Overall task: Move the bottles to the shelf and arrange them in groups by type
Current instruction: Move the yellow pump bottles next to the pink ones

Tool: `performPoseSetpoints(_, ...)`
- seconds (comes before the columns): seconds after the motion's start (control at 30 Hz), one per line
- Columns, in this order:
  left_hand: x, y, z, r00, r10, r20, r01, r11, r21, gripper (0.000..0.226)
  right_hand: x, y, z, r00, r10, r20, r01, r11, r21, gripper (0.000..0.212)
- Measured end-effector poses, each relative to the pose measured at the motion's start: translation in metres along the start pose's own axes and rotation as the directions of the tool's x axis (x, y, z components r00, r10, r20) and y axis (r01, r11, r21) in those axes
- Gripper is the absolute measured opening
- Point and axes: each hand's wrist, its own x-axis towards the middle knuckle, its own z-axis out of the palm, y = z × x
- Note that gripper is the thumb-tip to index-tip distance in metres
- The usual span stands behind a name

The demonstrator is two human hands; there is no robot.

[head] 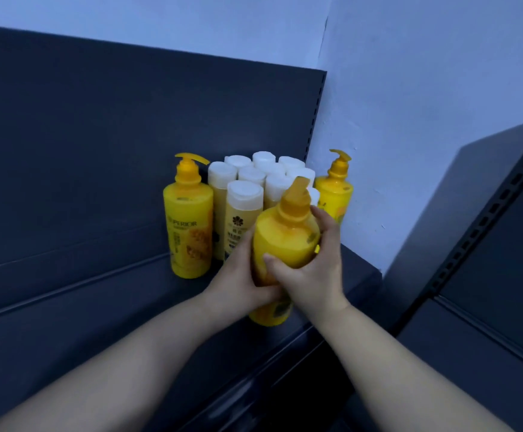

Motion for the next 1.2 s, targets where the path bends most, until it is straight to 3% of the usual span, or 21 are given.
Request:
performPoseSetpoints(0.13,-0.025,-0.011,-0.030,0.990,-0.035,-0.139,0.034,0.999,-0.010,0.094,-0.018,-0.015,0.036,0.992,-0.007,0.126,-0.005,0.995,0.098,0.089)
performPoseSetpoints(0.43,-0.084,-0.048,-0.089,0.948,-0.123,-0.294,0.084,0.987,-0.140,0.095,-0.055,-0.050,0.104,0.930,-0.009,0.367,-0.023,0.996,0.082,0.101)
performPoseSetpoints(0.77,-0.102,-0.063,-0.124,0.956,-0.158,-0.247,0.115,0.977,-0.182,0.100,-0.083,-0.070,0.154,0.912,0.167,0.374,-0.217,0.972,0.094,0.112)
performPoseSetpoints(1.03,-0.096,-0.073,-0.133,0.969,-0.144,-0.201,0.098,0.969,-0.226,0.097,-0.086,-0.065,0.170,0.945,0.201,0.257,-0.234,0.966,0.107,0.095)
performPoseSetpoints(1.2,-0.100,-0.074,-0.133,0.967,-0.150,-0.205,0.099,0.966,-0.237,0.103,-0.087,-0.065,0.171,0.946,0.205,0.250,-0.235,0.967,0.098,0.102)
